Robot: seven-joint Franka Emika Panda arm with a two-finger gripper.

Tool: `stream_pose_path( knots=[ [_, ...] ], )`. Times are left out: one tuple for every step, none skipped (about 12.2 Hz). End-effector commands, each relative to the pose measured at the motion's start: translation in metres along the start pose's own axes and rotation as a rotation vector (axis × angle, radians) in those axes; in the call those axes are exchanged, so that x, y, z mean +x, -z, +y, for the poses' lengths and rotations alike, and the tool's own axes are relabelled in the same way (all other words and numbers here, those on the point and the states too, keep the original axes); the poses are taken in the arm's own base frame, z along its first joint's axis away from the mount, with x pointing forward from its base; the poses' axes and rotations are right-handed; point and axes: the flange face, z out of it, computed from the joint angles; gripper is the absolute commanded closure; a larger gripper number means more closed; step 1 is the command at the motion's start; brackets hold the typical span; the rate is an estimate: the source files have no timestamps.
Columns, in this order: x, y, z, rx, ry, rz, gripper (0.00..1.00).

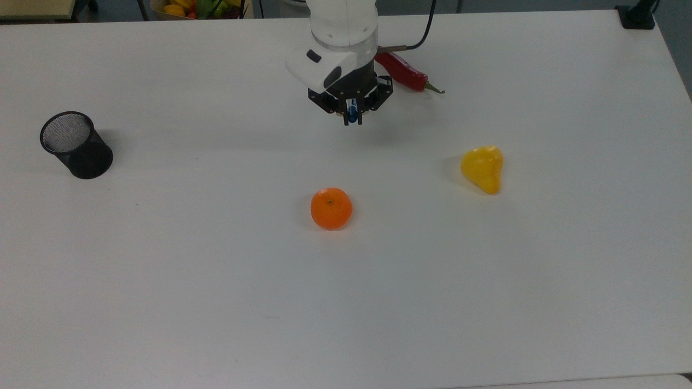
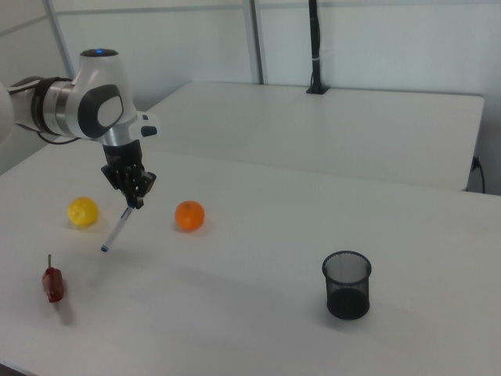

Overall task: Take marker pen
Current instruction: 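Carry the marker toward the red chili pepper and lower it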

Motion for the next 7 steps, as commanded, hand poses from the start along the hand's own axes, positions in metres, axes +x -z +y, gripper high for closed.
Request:
stream_pose_path(
  knots=[
    [0.004,-0.030,-0.019,0.014,0.051,-0.017,0.93],
    [0.005,-0.044,-0.026,0.019,0.060,-0.029,0.93],
    [0.008,-0.053,-0.029,0.025,0.063,-0.020,0.93],
    [0.007,-0.058,-0.029,0.025,0.062,-0.023,0.93],
    [0.003,-0.063,-0.031,0.022,0.067,-0.032,0.93],
    [-0.007,-0.077,-0.037,0.010,0.088,-0.063,0.93],
    [-0.011,-0.086,-0.039,0.003,0.095,-0.079,0.93]
  ],
)
